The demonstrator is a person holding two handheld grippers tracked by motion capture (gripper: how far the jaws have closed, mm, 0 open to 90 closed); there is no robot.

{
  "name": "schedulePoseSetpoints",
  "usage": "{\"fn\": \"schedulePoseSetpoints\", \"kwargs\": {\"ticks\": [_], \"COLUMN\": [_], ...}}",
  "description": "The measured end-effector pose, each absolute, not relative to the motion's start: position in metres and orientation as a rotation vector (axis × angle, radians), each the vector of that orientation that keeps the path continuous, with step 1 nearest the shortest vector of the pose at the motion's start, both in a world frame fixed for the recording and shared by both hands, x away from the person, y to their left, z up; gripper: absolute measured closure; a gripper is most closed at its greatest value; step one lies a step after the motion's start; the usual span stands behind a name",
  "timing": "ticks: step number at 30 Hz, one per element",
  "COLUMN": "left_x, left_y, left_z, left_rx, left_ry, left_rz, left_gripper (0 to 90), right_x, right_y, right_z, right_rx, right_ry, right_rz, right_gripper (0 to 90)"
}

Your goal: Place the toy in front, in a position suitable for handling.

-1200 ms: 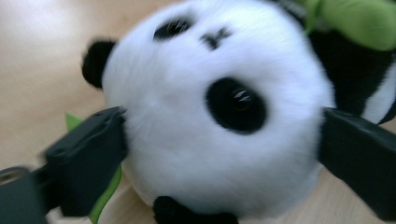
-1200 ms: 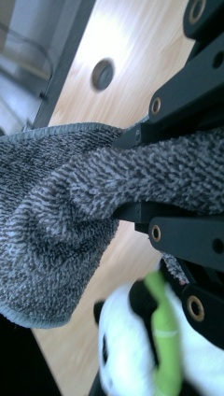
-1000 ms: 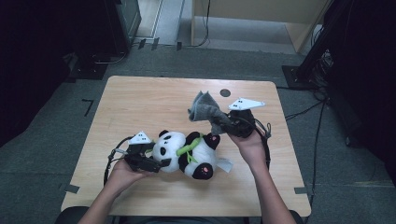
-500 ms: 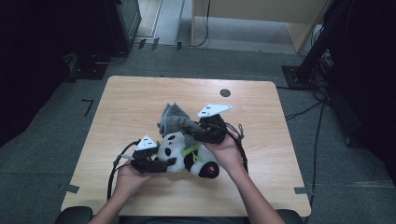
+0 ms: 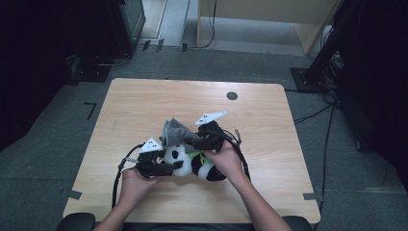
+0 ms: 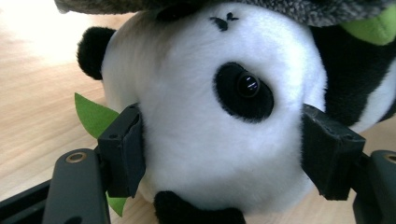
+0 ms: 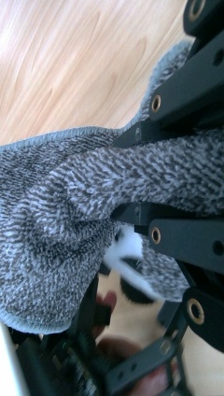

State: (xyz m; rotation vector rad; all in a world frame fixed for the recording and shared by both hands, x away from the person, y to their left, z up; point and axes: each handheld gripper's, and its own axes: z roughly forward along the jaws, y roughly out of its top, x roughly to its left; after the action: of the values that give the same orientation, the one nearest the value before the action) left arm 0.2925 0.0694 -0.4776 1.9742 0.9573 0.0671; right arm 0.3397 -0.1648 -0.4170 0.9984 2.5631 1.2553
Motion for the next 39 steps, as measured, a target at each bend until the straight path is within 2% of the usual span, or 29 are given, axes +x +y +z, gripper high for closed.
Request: {"fn": "schedulePoseSetpoints", "kwargs": {"ticks": [14, 20, 30, 34, 39], "left_x": [0.293, 0.293, 0.291, 0.290, 0.287], "left_y": [0.067, 0.067, 0.068, 0.068, 0.067], "left_z": [-0.476, -0.476, -0.477, -0.478, -0.478], "left_rx": [1.965, 1.975, 1.995, 1.989, 1.989], "left_ry": [0.977, 0.966, 0.951, 0.945, 0.932], "left_rz": [0.067, 0.072, 0.084, 0.092, 0.109], "left_gripper": [25.6, 25.4, 25.1, 24.9, 24.8], "right_x": [0.350, 0.352, 0.345, 0.340, 0.333], "right_y": [-0.182, -0.189, -0.201, -0.191, -0.155], "right_z": [-0.422, -0.421, -0.389, -0.383, -0.393], "right_rx": [1.013, 1.057, 1.067, 1.021, 0.895], "right_ry": [2.533, 2.540, 2.398, 2.420, 2.535], "right_rz": [1.111, 1.162, 1.289, 1.325, 1.306], "right_gripper": [74.1, 74.1, 74.0, 73.9, 72.9]}}
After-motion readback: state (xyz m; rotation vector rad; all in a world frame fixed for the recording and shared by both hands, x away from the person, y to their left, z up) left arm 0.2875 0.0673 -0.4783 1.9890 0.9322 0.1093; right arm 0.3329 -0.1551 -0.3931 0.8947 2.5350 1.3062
